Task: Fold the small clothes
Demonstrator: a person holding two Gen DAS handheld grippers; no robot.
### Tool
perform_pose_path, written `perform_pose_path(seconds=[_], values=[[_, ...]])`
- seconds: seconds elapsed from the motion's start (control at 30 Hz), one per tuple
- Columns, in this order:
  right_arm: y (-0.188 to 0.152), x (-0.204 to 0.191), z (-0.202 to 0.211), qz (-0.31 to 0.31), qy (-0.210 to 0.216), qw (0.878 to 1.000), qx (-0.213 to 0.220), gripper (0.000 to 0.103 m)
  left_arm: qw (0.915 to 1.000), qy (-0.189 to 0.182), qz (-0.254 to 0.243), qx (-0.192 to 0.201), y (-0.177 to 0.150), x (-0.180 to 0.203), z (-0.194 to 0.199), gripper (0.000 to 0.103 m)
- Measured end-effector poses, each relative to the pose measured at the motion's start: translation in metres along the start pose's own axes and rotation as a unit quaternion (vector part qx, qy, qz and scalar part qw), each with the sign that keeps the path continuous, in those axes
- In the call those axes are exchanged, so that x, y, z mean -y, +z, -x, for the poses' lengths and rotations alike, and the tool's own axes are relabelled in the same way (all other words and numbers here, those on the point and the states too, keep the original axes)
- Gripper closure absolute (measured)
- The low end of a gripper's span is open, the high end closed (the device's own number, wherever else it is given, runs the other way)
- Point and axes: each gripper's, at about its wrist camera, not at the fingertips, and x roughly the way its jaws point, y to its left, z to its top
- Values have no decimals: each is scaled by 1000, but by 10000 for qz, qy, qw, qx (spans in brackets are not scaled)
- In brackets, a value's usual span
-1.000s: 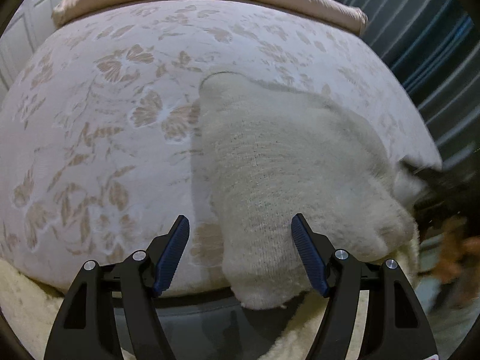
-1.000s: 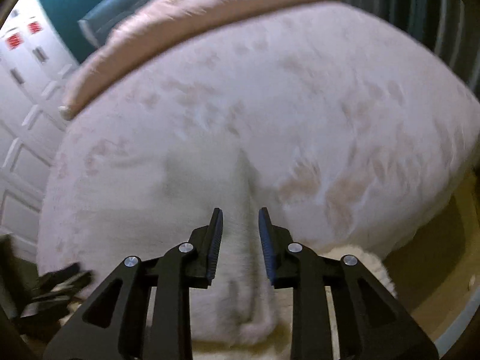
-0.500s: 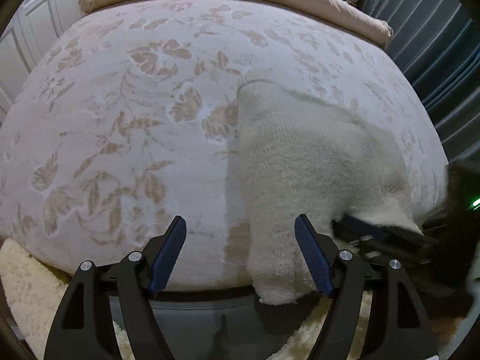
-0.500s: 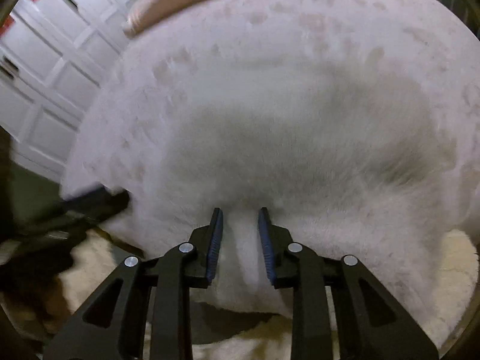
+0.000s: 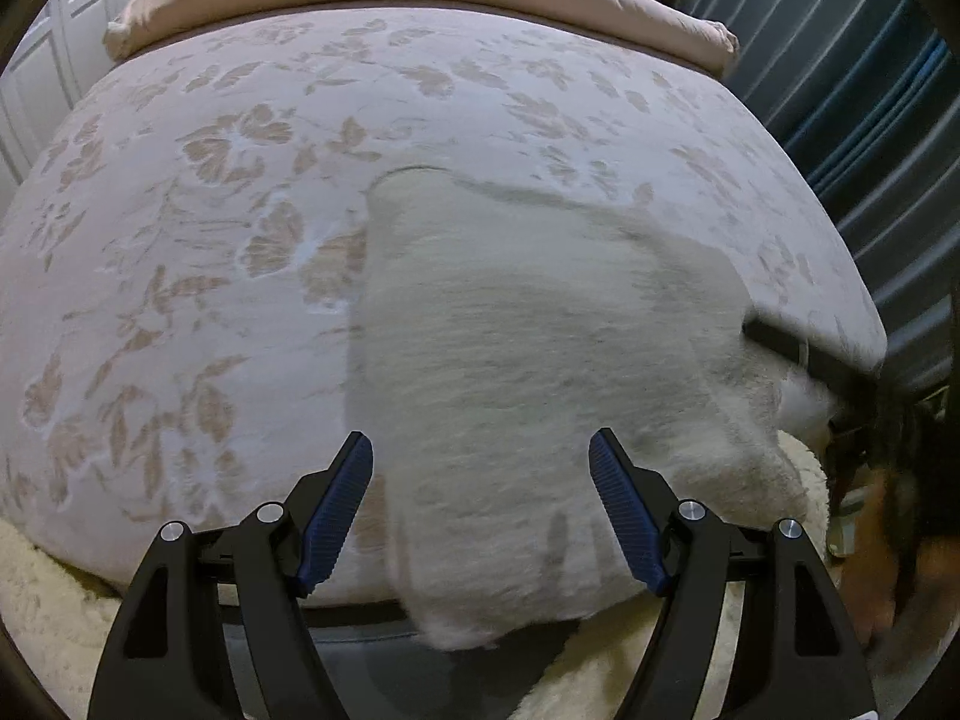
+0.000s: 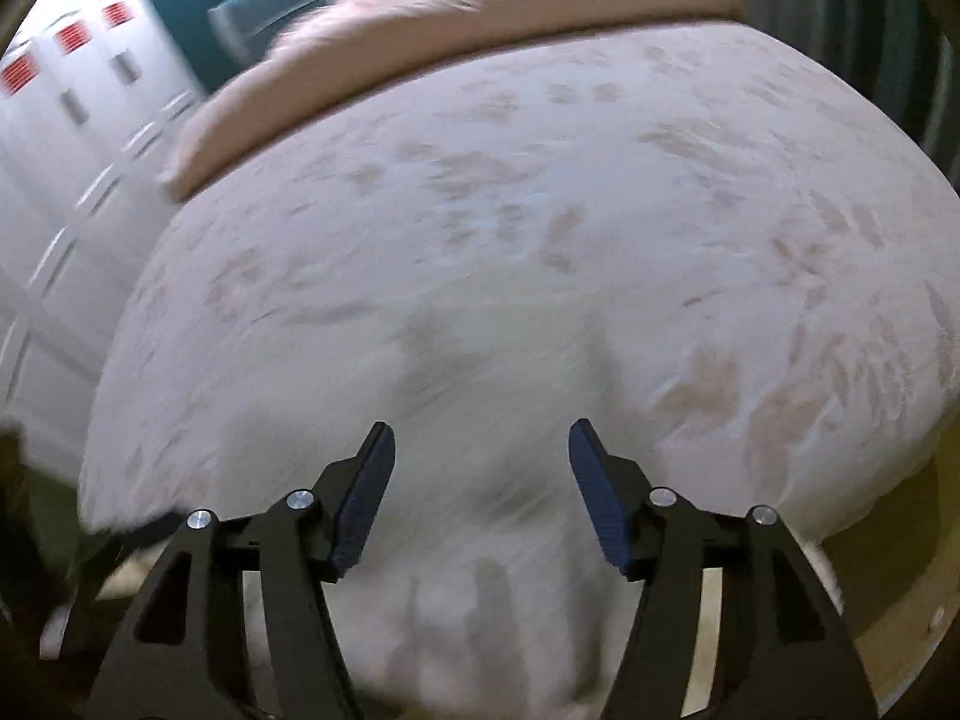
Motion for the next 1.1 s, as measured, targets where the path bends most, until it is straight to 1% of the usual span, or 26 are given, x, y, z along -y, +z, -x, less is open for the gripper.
perform_pose_path(seconds=[0.03,0.07,0.1,0.13,0.17,0.2,0.23,0.27,0.33,0.37,0.43,0.47,0.5,0.53,0.63,0.67,0.73,0.77,0.83,0.87,0.93,1.0,1.07,1.1], values=[[5,8,-14,-134,-114,9998,-118,44,10000,29,-46,-31,2,5,-5,31],[9,18,-32,-271,-149,9991,-286,47,9999,70,-96,-53,3,9,-9,31],[13,15,-51,-298,-126,9985,-439,66,9998,130,-124,-70,4,11,-12,31],[15,14,-58,-243,-11,9980,-585,77,9996,209,-133,-93,4,13,-16,30],[19,8,-54,-145,8,9987,-496,84,9992,345,-147,-144,5,16,-22,30],[26,1,-41,-16,153,9995,-265,91,9987,445,-167,-166,5,17,-25,30],[31,-6,-31,25,294,9995,-89,91,9982,546,-190,-180,5,18,-27,30],[37,-10,-13,45,426,9988,226,91,9977,608,-222,-205,5,18,-29,30],[40,-6,-7,37,427,9983,395,91,9972,671,-219,-263,4,17,-33,28],[38,-1,-21,37,312,9992,244,91,9972,675,-187,-244,4,17,-34,25],[26,8,-60,199,-108,9991,-351,88,9967,749,-169,-260,4,17,-38,24],[16,10,-85,287,-282,9969,-671,87,9965,754,-188,-308,3,17,-42,22],[12,8,-81,263,-248,9981,-492,86,9964,743,-178,-355,2,16,-46,20],[15,5,-73,254,-217,9984,-447,84,9966,716,-147,-378,2,14,-49,19],[16,0,-22,142,-189,9997,-94,84,9966,725,-67,-386,1,10,-51,16],[15,-5,-3,248,-103,9996,43,84,9967,701,-23,-397,1,8,-51,16],[7,-15,23,436,-39,9990,109,83,9969,672,18,-416,1,8,-50,16],[-8,-21,34,595,30,9982,-28,83,9968,673,22,-423,1,8,-50,16],[-24,-25,31,727,146,9966,-370,84,9966,700,-17,-423,1,9,-50,16],[-40,-28,19,843,8,9942,-673,84,9966,711,-17,-423,1,10,-50,16],[-68,-26,-17,1048,-525,9871,-1093,86,9966,711,24,-423,1,10,-50,16],[-78,-27,-36,1228,-760,9830,-1135,86,9968,643,66,-464,1,9,-52,16],[-69,-38,-27,1338,-868,9813,-1074,86,9966,638,67,-510,0,12,-52,16],[-62,-43,-18,1314,-786,9835,-960,86,9965,712,25,-449,0,13,-48,16]])
